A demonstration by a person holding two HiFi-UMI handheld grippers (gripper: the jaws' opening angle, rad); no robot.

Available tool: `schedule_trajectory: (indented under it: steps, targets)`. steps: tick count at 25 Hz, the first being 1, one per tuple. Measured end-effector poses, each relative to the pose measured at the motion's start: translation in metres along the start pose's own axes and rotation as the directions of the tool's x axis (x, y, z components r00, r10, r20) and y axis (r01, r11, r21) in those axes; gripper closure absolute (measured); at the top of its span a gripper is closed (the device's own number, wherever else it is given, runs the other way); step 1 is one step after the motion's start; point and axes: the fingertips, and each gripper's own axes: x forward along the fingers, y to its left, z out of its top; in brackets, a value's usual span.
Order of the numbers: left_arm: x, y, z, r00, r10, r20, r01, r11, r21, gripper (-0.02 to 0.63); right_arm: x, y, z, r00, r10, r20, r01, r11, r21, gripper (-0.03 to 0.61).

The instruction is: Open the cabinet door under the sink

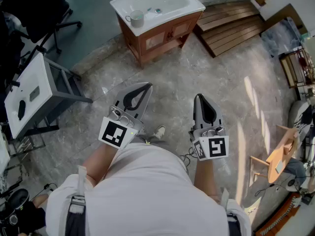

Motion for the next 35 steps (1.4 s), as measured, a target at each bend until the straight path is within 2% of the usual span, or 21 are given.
schedule_trajectory:
  steps: [5, 10, 12, 17, 23, 29, 35]
  targets:
    - [-0.007, 0.008, -0.002, 1.000, 0.031, 0.005, -0.031, 1.000, 0.004, 0.607, 0.003, 0.001, -0.001, 1.000, 0.010, 0.011, -0.010, 1.000, 0.021, 0.545]
    - [-0.008, -0.004, 0.002, 0.998, 0.057, 0.013, -0.057, 0.998, 0.016, 0.607, -0.009, -0.005, -0.006, 0.999, 0.031, 0.022, -0.032, 0.998, 0.052, 0.545]
    - [-0.007, -0.012, 0.003, 0.998, 0.069, 0.012, -0.069, 0.997, 0.022, 0.607, -0.015, -0.010, -0.007, 0.998, 0.053, 0.041, -0.056, 0.996, 0.076, 0.545]
    - [-0.002, -0.031, -0.002, 0.994, 0.106, 0.016, -0.107, 0.994, 0.036, 0.607, -0.025, -0.036, -0.017, 0.995, 0.082, 0.055, -0.086, 0.994, 0.062, 0.545]
    - [0.006, -0.027, -0.013, 0.989, 0.147, 0.003, -0.147, 0.988, 0.047, 0.607, -0.021, -0.053, -0.026, 0.995, 0.085, 0.051, -0.089, 0.993, 0.073, 0.545]
    - [0.044, -0.014, -0.028, 0.991, 0.136, -0.008, -0.136, 0.990, 0.026, 0.607, 0.006, -0.078, -0.030, 0.996, 0.089, 0.026, -0.091, 0.994, 0.064, 0.545]
    - [0.120, 0.036, -0.056, 0.993, 0.114, -0.019, -0.114, 0.993, -0.014, 0.607, 0.070, -0.127, -0.026, 0.998, 0.068, -0.007, -0.068, 0.998, 0.014, 0.545]
